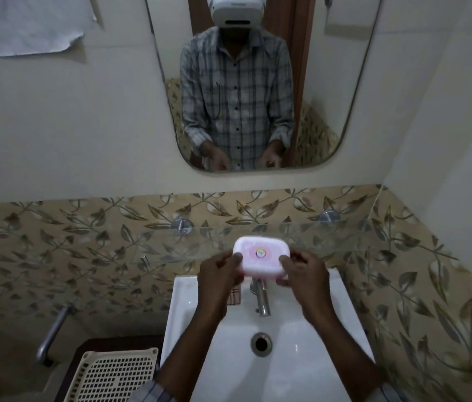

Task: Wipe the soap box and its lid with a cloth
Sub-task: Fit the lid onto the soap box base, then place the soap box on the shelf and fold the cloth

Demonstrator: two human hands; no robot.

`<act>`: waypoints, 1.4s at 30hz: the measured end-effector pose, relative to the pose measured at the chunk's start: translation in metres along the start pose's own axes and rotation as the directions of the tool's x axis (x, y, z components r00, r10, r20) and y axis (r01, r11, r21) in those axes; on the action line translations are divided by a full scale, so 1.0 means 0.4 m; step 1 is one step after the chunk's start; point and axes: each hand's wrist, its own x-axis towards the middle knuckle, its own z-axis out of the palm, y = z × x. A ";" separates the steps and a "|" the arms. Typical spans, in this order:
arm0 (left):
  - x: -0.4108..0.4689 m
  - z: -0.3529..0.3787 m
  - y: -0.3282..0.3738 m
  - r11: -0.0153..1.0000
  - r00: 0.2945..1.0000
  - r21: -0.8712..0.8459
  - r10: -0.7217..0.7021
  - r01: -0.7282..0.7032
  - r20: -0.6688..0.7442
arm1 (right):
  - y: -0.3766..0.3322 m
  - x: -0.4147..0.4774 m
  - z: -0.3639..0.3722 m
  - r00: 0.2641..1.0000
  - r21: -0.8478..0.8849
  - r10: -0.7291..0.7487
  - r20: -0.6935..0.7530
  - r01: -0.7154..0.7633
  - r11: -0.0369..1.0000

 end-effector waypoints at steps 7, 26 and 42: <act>0.143 0.084 0.104 0.959 0.990 0.263 0.124 -0.102 -0.067 | -0.117 0.174 0.029 0.987 -0.334 -0.152 -0.049 0.127 0.934; 0.145 0.071 0.098 0.929 0.965 0.348 0.198 -0.128 -0.172 | -0.051 0.183 0.041 0.967 -0.188 -0.176 -0.182 0.141 0.972; 0.041 -0.153 -0.369 0.928 0.911 0.052 -0.350 0.369 -0.216 | 0.371 0.043 0.330 0.839 -0.587 -0.038 0.543 0.412 0.697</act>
